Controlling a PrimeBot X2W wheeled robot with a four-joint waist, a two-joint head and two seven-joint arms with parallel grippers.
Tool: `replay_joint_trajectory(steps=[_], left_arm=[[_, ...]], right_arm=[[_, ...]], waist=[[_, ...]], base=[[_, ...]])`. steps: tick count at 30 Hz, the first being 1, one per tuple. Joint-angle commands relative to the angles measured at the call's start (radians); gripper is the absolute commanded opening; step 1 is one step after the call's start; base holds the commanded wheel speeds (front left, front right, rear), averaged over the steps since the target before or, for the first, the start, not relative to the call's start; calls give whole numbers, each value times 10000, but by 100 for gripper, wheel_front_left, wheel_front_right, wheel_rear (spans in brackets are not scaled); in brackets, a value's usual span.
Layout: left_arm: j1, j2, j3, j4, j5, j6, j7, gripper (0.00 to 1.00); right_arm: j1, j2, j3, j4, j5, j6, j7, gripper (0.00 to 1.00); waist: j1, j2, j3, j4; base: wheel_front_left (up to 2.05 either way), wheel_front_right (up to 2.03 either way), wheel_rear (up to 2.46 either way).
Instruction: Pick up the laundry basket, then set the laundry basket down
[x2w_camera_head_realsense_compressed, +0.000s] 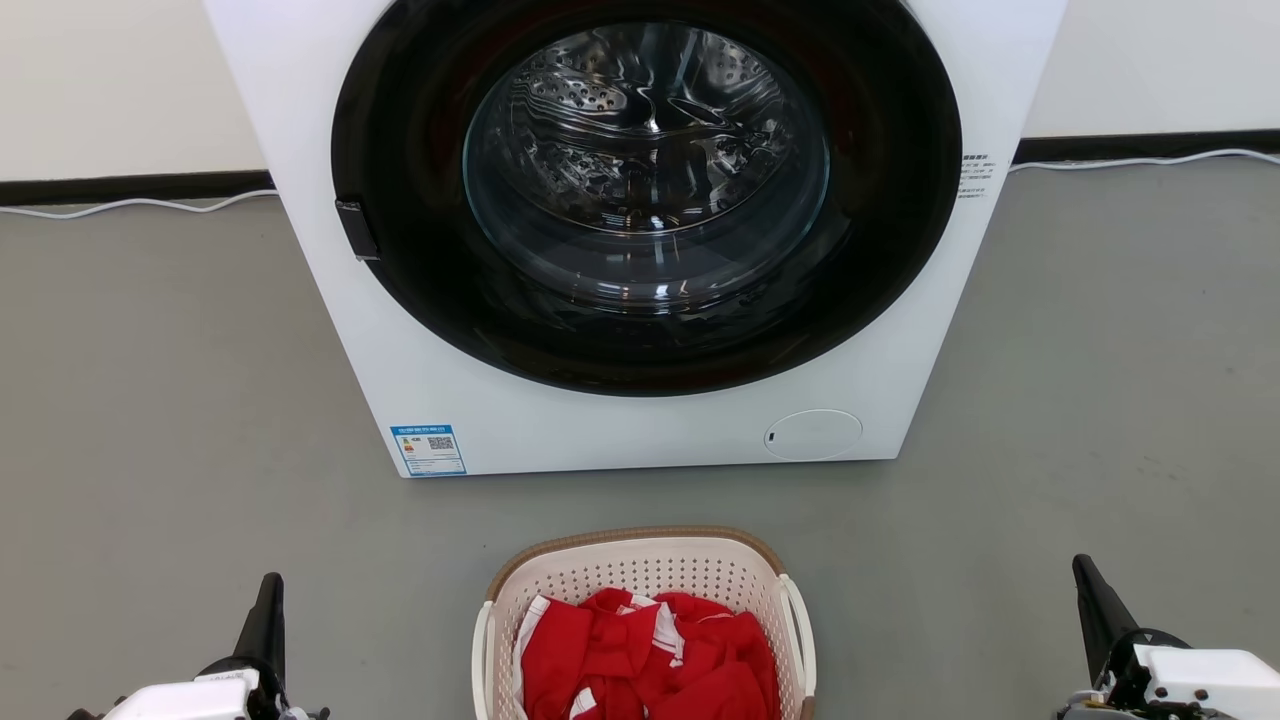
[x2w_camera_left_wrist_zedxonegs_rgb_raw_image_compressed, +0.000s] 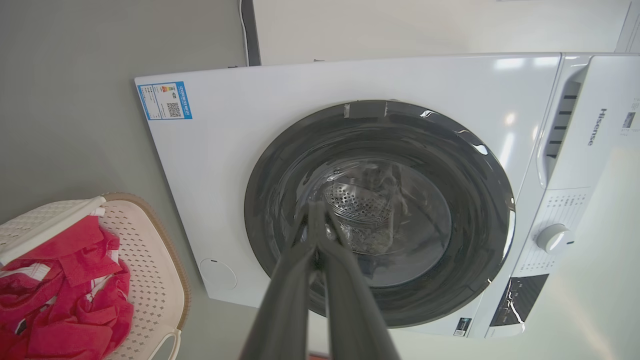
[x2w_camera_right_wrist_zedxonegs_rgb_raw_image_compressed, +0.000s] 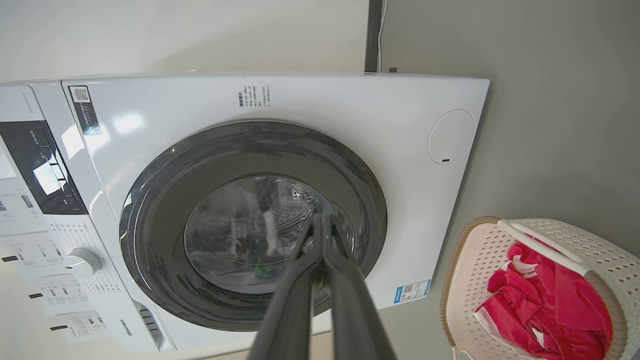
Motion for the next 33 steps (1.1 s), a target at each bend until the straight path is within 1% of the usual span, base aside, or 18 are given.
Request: replay_joint_trajectory(steps=[1, 12, 13, 16, 19, 23, 27, 33], left_arm=[[-463, 116, 318, -256, 31, -65, 79, 0], [-463, 116, 318, -256, 31, -65, 79, 0], [13, -6, -8, 44, 0, 4, -14, 100], [240, -138, -31, 376, 1, 11, -19, 100], [212, -159, -61, 437, 15, 10, -69, 100], [111, -144, -130, 462, 75, 7, -173, 100], [23, -107, -243, 471, 194, 5, -305, 100], [-158, -11, -491, 487, 526, 1, -533, 100]], right_arm=[[-456, -98, 201, -292, -78, 29, 73, 0], [-456, -98, 201, -292, -78, 29, 73, 0], [23, 9, 3, 45, 1, 0, -2, 100], [222, 151, 26, 362, -2, -4, -4, 100], [187, 169, 70, 389, -45, -3, -34, 100], [85, 138, 160, 386, -128, -2, -110, 100], [-14, 79, 288, 388, -239, -1, -214, 100], [-227, -73, 607, 427, -512, 1, -480, 100]], waist=[[0, 0, 0, 0], [0, 0, 0, 0], [0, 0, 0, 0], [0, 0, 3, 0], [2, 0, 22, -2], [23, 0, -7, -6], [3, 0, 12, -12], [1, 0, 30, -22]], base=[[0, 0, 0], [0, 0, 0], [0, 0, 0], [0, 0, 0], [0, 0, 0], [0, 0, 0], [0, 0, 0], [0, 0, 0]])
